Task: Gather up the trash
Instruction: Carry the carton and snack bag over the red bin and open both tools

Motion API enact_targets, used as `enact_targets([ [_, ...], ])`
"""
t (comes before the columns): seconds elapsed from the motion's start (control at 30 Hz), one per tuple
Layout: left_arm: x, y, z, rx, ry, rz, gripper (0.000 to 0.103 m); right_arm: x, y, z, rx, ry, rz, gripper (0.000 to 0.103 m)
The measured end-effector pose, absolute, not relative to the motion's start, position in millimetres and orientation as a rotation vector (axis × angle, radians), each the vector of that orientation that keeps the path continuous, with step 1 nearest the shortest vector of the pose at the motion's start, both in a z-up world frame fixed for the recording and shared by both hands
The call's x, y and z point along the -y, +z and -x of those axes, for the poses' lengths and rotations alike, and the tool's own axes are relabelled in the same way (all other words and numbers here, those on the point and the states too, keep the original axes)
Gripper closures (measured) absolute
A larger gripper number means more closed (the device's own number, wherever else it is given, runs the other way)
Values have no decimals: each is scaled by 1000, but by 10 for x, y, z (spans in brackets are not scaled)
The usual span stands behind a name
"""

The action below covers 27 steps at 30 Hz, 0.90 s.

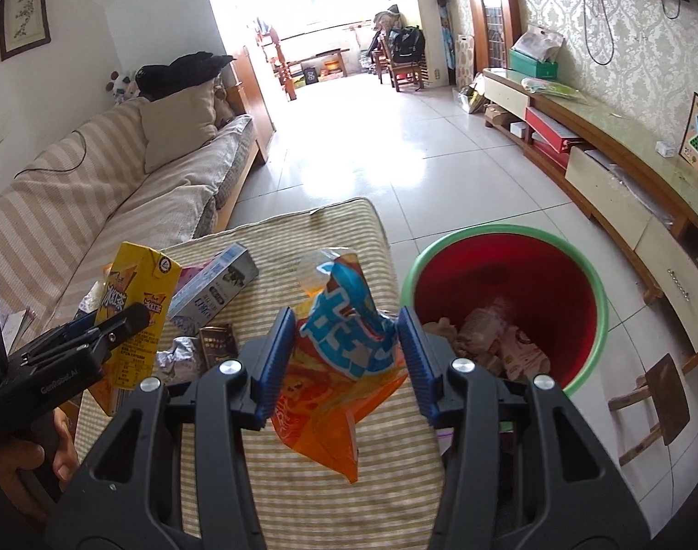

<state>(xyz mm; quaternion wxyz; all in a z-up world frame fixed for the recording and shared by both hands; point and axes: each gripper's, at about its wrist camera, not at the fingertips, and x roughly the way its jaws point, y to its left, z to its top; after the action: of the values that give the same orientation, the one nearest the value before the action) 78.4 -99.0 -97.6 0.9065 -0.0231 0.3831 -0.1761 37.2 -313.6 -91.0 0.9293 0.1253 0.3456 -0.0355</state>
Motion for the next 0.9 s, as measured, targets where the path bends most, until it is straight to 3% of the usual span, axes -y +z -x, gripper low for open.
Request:
enact_targets([
  [0.9,1897,-1148,-894,-863,-479,-55,42,4428,-1165,-486,-660,-327,-320,57],
])
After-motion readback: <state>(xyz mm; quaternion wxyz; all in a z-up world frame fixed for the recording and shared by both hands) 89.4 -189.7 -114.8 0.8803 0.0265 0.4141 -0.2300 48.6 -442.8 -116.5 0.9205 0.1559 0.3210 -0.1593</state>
